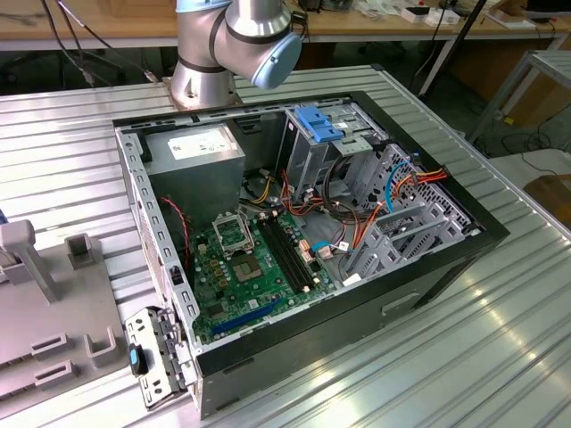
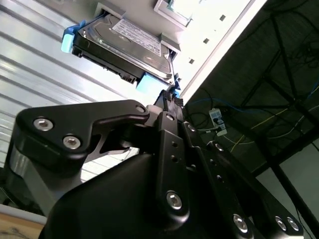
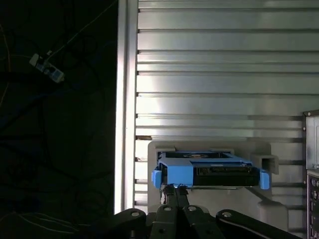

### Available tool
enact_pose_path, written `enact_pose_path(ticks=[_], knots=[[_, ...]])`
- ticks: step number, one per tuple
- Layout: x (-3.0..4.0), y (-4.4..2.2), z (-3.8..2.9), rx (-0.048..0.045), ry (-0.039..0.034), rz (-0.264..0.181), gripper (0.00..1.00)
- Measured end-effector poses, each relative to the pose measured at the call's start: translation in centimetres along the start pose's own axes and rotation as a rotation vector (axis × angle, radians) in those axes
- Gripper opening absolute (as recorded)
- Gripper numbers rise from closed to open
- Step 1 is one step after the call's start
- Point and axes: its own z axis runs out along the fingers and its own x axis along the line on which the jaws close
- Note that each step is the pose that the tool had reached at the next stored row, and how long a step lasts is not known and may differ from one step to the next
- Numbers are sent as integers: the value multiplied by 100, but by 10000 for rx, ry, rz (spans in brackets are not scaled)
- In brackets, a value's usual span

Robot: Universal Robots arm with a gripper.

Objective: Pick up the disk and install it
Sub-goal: 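Pick up the disk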

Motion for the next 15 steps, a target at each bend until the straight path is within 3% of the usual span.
enact_pose_path(ticks=[15], knots=[[0, 0, 0, 136, 133, -3318, 11]])
